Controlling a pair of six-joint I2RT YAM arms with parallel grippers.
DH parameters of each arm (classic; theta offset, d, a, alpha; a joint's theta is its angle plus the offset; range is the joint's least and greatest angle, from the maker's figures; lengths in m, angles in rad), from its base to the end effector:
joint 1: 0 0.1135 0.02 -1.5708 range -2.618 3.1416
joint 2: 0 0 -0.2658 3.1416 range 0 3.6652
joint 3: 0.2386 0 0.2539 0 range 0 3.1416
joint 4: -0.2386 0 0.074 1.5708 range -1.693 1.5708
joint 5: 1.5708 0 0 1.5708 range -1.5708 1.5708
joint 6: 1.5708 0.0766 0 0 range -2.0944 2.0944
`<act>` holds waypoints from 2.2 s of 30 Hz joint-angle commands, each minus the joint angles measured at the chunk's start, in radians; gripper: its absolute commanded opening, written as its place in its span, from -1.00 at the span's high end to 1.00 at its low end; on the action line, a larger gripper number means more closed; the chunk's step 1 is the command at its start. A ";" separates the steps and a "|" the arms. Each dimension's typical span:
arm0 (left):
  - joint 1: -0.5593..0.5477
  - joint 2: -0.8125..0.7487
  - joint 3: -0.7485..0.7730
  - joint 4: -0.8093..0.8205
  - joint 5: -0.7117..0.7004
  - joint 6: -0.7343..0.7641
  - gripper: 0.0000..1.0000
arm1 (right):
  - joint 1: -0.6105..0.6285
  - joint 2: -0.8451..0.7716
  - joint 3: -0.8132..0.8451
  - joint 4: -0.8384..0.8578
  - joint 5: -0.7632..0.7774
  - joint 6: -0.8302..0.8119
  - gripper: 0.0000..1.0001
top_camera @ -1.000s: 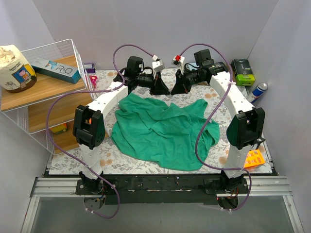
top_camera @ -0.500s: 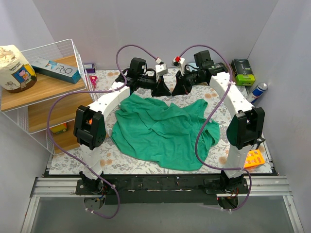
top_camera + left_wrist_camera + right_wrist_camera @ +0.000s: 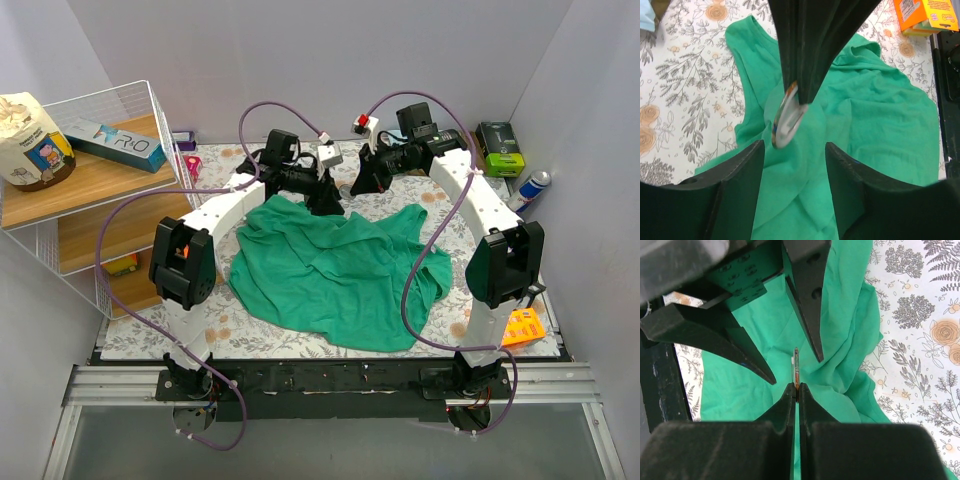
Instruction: Remove the brooch from the garment
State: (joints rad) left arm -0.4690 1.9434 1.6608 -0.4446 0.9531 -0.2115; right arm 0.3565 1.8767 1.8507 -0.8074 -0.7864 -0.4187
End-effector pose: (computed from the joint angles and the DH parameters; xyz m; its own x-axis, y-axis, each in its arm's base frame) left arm 0.3811 -0.2631 0.2712 -0.7488 0.2431 -0.6166 0.6626 0.2990 -0.6867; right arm 0.3881 0.2024 0.3257 -0.3522 -0.4376 -0.8273 -0.9147 0.3480 0.2053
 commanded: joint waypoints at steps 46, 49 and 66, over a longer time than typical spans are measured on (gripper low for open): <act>0.178 0.075 -0.150 0.007 -0.549 -0.002 -0.06 | -0.530 -0.404 -0.579 0.004 0.724 -0.542 0.97; 0.161 0.020 -0.148 0.021 -0.378 -0.011 -0.33 | -0.533 -0.418 -0.579 -0.039 0.698 -0.566 0.97; 0.127 -0.096 -0.099 0.001 -0.149 -0.247 -0.96 | -0.559 -0.628 -0.797 -0.014 0.724 -0.615 0.97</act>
State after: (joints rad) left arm -0.3420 1.9144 1.5539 -0.4183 0.7437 -0.3859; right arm -0.1974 1.2873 1.0706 -0.8642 -0.0723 -1.0061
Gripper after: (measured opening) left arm 0.980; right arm 0.031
